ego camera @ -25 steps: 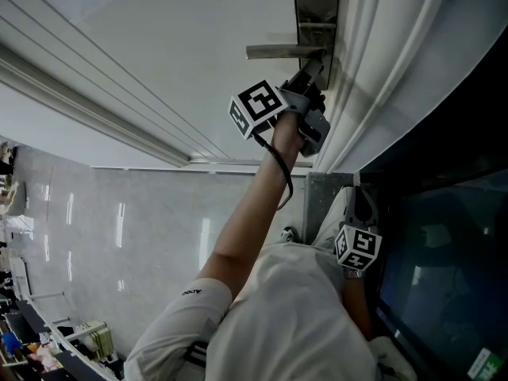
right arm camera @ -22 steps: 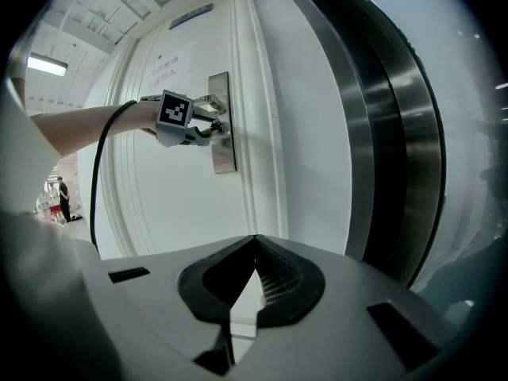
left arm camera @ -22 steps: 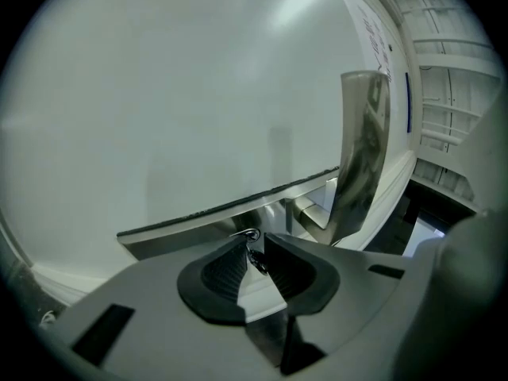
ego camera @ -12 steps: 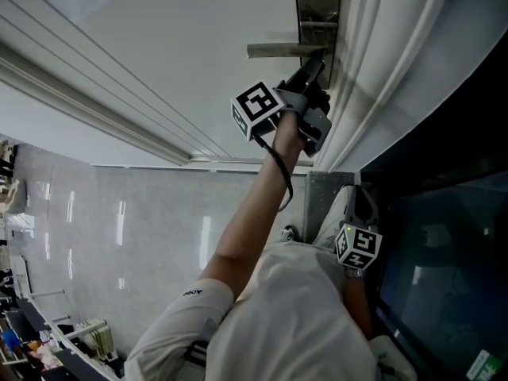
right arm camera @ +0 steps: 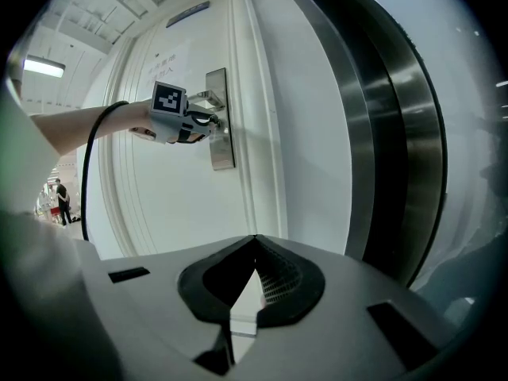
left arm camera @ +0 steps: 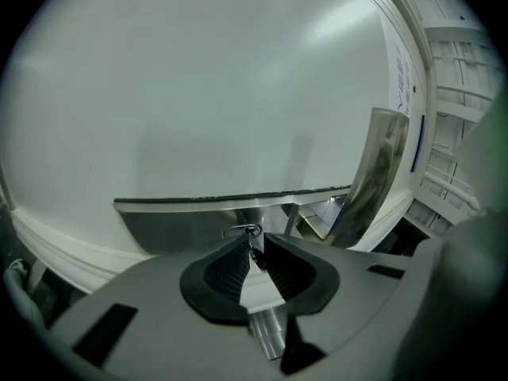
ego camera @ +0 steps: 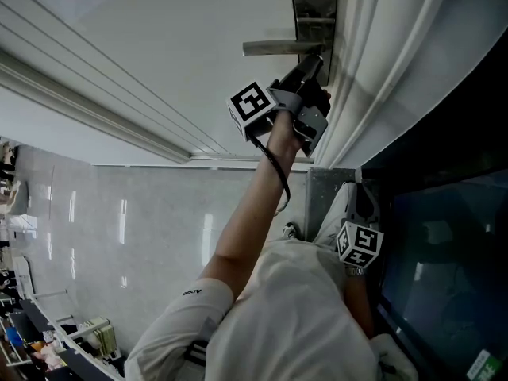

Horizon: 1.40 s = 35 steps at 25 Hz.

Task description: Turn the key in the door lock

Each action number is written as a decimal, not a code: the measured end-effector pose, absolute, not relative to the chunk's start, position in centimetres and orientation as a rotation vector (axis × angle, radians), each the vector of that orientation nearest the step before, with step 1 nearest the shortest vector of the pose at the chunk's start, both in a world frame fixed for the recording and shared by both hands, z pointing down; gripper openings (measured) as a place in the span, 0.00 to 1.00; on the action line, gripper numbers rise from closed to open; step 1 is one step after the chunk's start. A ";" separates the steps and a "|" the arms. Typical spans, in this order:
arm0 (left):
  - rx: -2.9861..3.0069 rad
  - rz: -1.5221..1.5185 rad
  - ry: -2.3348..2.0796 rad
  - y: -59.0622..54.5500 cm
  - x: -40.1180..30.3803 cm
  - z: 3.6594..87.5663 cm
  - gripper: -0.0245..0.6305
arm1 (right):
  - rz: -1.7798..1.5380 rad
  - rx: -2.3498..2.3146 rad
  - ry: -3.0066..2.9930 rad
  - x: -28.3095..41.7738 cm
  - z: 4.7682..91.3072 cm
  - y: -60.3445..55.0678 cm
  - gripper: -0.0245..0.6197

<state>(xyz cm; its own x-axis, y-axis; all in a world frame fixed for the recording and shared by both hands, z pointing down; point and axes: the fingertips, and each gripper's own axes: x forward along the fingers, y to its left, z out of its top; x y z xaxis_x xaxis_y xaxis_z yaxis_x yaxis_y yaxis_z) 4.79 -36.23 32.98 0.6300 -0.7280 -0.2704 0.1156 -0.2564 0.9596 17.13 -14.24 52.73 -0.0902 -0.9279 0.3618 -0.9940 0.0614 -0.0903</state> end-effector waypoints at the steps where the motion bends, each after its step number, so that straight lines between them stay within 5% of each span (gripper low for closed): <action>1: 1.632 -0.876 -0.495 -36.1 4.9 32.8 0.13 | 0.470 1.965 -2.126 17.1 52.8 -14.3 0.04; 14: 1.568 -0.872 -0.412 -35.7 5.3 32.9 0.13 | 0.476 1.949 -2.136 16.7 53.0 -14.5 0.04; 35: 2.138 -0.447 -0.723 -35.4 5.5 32.2 0.16 | 0.478 1.965 -2.118 16.4 53.2 -13.6 0.04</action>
<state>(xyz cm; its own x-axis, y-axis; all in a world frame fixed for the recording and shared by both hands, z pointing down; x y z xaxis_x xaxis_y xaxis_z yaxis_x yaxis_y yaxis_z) 5.51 -35.40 32.23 0.7727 -0.6312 -0.0667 -0.3417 -0.5023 0.7943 16.39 -13.56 53.17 -0.0874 -0.9251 0.3695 -0.9942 0.0574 -0.0914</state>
